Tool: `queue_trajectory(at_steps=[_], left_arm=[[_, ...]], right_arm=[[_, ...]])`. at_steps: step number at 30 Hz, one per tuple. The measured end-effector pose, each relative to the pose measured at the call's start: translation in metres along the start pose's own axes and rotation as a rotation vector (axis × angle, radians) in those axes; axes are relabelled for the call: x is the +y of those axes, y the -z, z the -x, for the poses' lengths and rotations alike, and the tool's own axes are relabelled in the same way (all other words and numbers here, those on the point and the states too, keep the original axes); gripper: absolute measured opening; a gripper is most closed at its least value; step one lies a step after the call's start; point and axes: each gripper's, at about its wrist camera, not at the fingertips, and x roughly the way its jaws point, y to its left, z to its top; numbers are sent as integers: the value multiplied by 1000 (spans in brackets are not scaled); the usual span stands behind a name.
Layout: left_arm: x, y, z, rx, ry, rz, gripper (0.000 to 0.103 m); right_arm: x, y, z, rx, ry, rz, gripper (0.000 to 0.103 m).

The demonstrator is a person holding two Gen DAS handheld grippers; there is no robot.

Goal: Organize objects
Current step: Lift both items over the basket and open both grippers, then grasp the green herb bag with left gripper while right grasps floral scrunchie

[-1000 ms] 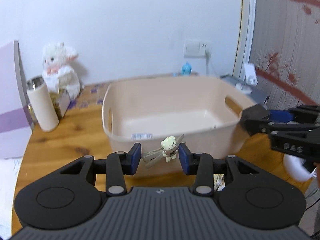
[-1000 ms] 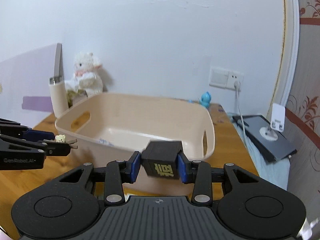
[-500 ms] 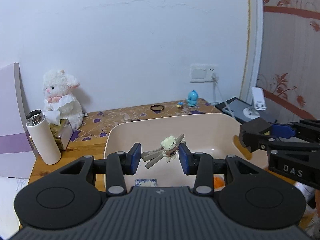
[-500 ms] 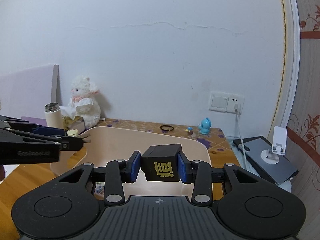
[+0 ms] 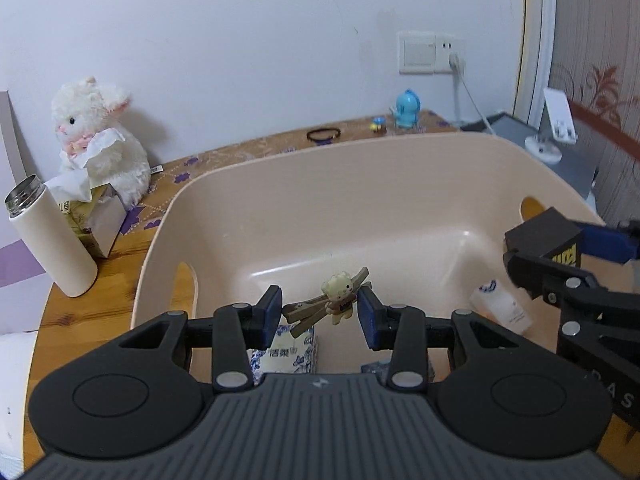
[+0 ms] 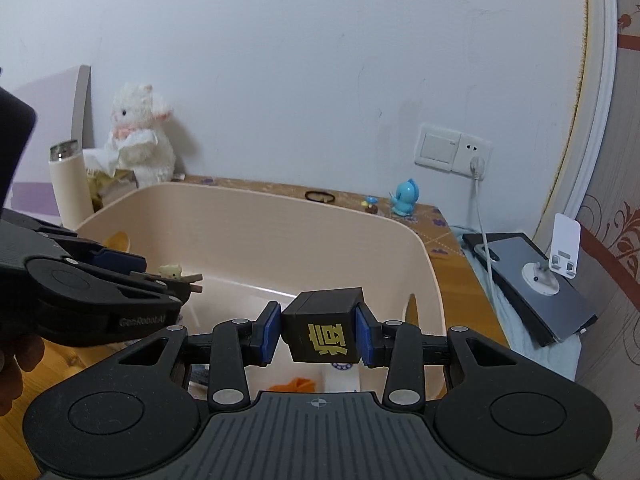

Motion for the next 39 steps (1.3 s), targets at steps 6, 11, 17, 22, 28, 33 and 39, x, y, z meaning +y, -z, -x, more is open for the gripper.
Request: queue_trajectory(at_steps=[6, 11, 17, 22, 28, 33, 39], left_arm=[[6, 3, 21, -39, -2, 19, 76], [12, 7, 50, -71, -1, 39, 78], [14, 20, 81, -93, 9, 56, 82], [11, 40, 98, -85, 21, 40, 88], [5, 63, 98, -49, 22, 12, 89], [1, 84, 82, 21, 47, 17, 89], [-7, 104, 62, 57, 82, 29, 89]], right_arm=[[-6, 1, 21, -49, 13, 0, 60], [-7, 4, 50, -92, 25, 23, 78], [-6, 18, 74, -95, 24, 53, 88], [-7, 39, 81, -50, -7, 47, 88], [-3, 63, 74, 24, -15, 61, 88], [2, 81, 68, 75, -41, 76, 88], [4, 95, 52, 140, -73, 46, 88]])
